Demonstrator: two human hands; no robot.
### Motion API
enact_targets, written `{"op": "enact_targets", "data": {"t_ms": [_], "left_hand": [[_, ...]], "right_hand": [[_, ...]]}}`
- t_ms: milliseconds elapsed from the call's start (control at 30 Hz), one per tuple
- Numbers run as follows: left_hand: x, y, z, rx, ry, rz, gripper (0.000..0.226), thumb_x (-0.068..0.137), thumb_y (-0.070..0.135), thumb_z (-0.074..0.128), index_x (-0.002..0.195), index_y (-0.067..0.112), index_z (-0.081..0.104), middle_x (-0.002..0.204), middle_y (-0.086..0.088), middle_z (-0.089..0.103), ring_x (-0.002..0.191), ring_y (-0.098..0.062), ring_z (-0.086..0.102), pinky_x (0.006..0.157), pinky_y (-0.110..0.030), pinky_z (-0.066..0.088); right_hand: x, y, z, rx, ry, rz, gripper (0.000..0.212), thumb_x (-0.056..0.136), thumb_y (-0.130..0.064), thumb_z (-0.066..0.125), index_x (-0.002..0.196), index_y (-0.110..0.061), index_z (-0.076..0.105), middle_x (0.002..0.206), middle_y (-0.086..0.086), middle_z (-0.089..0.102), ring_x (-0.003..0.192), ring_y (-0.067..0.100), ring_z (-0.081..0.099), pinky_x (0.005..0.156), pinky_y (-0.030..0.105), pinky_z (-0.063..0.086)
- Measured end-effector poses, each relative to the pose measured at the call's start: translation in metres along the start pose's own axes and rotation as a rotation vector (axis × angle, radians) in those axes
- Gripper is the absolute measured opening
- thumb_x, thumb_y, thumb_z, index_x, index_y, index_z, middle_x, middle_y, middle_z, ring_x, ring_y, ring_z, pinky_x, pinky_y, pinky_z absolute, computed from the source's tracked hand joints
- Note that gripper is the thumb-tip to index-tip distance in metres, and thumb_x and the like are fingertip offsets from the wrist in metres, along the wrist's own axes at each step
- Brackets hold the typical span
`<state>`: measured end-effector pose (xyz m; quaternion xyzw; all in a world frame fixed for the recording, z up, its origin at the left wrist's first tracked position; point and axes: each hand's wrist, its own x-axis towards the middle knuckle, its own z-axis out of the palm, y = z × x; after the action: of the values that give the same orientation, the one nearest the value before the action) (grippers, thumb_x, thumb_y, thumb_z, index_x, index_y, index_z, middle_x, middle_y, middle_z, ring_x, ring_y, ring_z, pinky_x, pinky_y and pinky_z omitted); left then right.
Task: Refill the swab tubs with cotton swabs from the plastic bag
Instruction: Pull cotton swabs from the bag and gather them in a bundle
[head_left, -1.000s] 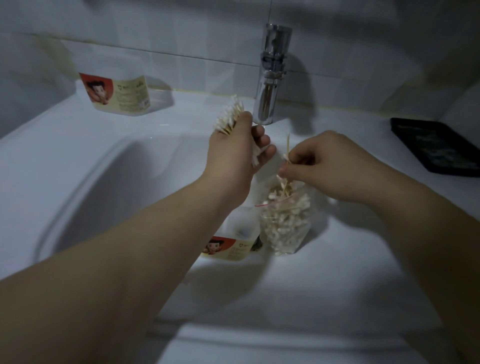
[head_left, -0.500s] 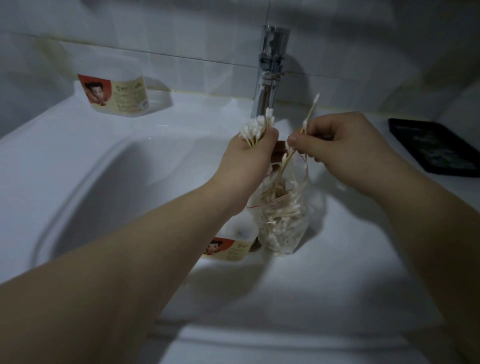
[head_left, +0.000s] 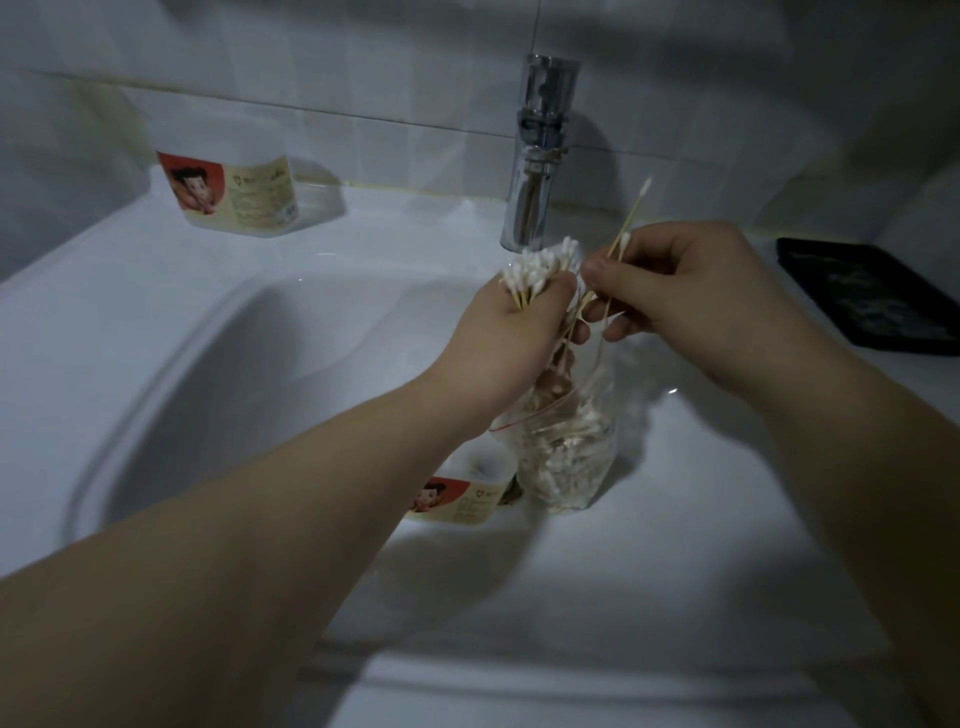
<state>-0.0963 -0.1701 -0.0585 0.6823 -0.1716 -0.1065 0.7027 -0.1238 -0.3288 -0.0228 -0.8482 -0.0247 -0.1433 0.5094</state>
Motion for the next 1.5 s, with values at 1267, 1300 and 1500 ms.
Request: {"op": "enact_targets", "data": {"t_ms": [1267, 1300, 1500], "left_hand": [[0.009, -0.006, -0.005, 0.026, -0.070, -0.065, 0.024, 0.097, 0.036, 0.066, 0.079, 0.022, 0.062, 0.065, 0.007, 0.059, 0.059, -0.013, 0.053, 0.054, -0.028, 0.043], [0.009, -0.007, -0.005, 0.031, -0.060, -0.063, 0.024, 0.097, 0.036, 0.066, 0.079, 0.021, 0.062, 0.065, 0.007, 0.060, 0.060, -0.012, 0.055, 0.055, -0.029, 0.045], [0.011, -0.008, -0.005, -0.001, -0.003, -0.077, 0.026, 0.100, 0.031, 0.061, 0.079, 0.017, 0.059, 0.065, 0.005, 0.058, 0.057, -0.011, 0.055, 0.055, -0.028, 0.047]], "right_hand": [[0.003, -0.005, -0.003, 0.253, 0.180, 0.085, 0.009, 0.094, -0.002, 0.068, 0.088, -0.009, 0.072, 0.070, 0.003, 0.071, 0.067, 0.016, 0.071, 0.064, 0.022, 0.058], [0.003, -0.005, -0.004, 0.249, 0.194, 0.080, 0.010, 0.094, -0.003, 0.068, 0.088, -0.009, 0.072, 0.069, 0.002, 0.071, 0.067, 0.015, 0.071, 0.064, 0.022, 0.058], [0.008, 0.002, -0.015, 0.180, 0.374, 0.032, 0.008, 0.095, -0.012, 0.069, 0.094, -0.017, 0.074, 0.075, 0.002, 0.074, 0.075, 0.020, 0.075, 0.071, 0.027, 0.060]]}}
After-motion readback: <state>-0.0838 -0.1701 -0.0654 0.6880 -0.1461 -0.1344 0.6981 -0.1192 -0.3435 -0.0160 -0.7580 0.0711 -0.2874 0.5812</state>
